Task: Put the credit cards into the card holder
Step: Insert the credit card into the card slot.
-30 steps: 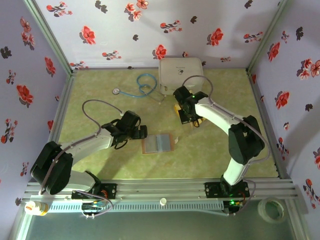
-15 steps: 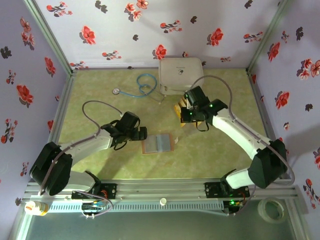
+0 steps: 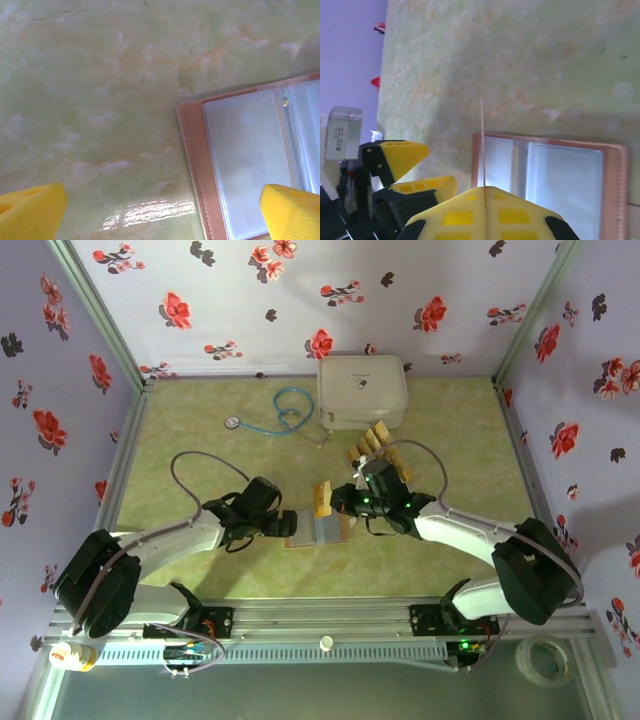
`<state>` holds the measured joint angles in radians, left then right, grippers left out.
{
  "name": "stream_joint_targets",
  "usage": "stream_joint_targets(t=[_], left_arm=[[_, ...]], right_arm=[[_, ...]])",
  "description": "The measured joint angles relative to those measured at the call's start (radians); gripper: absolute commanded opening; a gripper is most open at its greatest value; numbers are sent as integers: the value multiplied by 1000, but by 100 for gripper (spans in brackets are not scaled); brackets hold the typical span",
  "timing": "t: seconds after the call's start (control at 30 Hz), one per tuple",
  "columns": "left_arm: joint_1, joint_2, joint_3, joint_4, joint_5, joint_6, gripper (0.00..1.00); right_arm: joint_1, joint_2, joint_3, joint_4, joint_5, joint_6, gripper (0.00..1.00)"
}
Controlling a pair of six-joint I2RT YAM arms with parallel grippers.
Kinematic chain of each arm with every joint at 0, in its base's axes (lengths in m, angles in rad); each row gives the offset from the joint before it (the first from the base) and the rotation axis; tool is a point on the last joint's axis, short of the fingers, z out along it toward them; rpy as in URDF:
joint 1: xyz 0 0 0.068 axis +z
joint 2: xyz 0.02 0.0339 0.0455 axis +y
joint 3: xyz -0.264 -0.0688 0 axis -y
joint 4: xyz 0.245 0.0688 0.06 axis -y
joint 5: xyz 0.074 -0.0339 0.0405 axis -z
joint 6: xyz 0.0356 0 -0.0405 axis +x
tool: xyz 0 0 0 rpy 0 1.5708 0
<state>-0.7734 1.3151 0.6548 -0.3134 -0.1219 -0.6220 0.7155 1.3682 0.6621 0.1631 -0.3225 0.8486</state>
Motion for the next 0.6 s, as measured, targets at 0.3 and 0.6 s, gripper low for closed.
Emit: stream_joint_targets(t=[0.3,0.6], left_arm=[[-45,12,-5,14,-20,-9,100],[-72,47,-21,16,-61,-30,100]], right_arm=[[11,5,-142,211,26,39,0],[11,5,-174,290,26,39,0]])
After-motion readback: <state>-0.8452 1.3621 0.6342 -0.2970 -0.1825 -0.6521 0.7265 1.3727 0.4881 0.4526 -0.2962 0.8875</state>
